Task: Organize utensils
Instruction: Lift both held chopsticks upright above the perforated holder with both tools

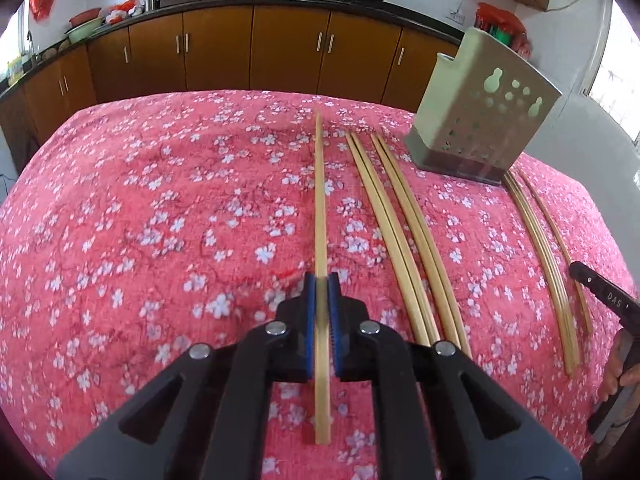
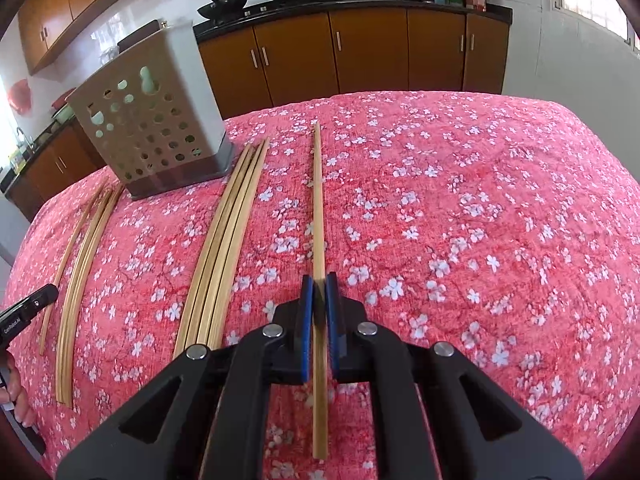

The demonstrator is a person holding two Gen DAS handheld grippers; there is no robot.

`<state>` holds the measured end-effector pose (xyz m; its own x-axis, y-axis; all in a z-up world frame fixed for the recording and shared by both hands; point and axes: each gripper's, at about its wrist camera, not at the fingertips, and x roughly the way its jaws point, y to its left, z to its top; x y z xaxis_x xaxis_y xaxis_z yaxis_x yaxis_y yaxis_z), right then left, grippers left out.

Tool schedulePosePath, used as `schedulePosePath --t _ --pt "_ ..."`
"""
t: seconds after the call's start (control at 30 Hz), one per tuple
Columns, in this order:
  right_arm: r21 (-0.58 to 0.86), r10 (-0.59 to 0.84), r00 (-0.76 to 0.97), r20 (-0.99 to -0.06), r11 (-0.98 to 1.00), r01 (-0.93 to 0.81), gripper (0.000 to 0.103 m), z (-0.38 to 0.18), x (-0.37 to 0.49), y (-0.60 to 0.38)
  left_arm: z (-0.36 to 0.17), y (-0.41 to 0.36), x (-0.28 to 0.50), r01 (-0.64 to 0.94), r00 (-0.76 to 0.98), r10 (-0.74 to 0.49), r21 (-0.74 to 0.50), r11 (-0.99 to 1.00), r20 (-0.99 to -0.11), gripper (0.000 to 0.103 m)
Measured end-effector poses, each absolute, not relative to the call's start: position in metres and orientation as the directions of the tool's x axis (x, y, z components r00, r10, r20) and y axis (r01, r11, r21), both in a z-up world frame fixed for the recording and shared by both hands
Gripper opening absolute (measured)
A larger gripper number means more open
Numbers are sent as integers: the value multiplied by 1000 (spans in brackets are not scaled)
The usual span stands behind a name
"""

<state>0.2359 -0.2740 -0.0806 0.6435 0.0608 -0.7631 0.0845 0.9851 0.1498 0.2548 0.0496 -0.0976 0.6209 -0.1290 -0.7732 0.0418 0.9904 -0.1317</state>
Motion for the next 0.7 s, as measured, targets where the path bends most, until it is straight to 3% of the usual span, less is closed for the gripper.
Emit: schedulePosePath --t 0.4,0.7 --pt "142 55 648 -759 986 83 8 -72 220 -274 -92 39 235 48 619 -50 -26 999 -784 8" --pt "165 27 831 -556 983 79 7 11 191 -291 -12 48 213 35 771 -38 -16 999 -635 8"
